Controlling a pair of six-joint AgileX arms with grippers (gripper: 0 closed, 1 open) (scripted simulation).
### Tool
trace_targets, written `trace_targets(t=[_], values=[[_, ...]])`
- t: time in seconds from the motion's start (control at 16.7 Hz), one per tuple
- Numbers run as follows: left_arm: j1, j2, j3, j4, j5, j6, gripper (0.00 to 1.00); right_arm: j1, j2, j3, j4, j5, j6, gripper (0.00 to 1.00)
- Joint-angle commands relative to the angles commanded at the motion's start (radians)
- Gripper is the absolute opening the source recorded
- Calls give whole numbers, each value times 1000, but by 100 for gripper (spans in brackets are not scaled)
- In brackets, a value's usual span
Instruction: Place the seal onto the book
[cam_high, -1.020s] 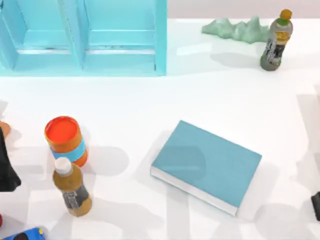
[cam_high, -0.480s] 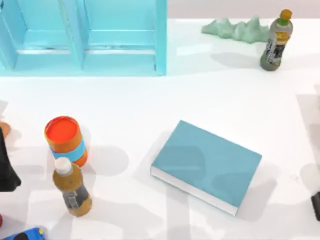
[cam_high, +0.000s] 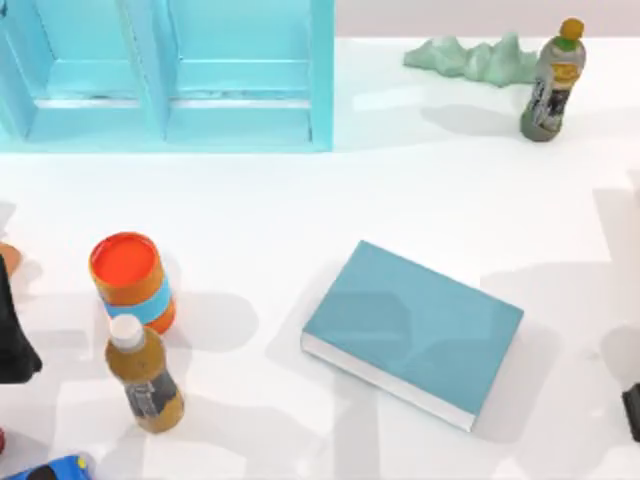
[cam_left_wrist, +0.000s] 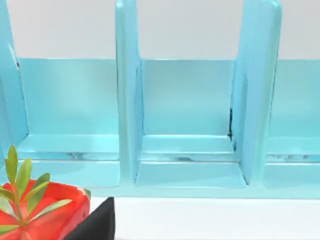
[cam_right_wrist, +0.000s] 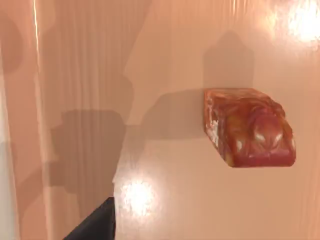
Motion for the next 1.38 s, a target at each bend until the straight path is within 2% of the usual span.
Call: trace_targets(t=[0.3,0.72,1.02,1.38], values=[[0,0,0,0,0,0,100,-43,194,165,-129,0,-42,100],[0,0,0,0,0,0,100,-41,201,168,-131,0,-42,100],[0,0,0,0,0,0,100,-41,214,72,-24,0,-39,100],[0,0,0,0,0,0,100,-44,281,-71,192,1,-41,100]])
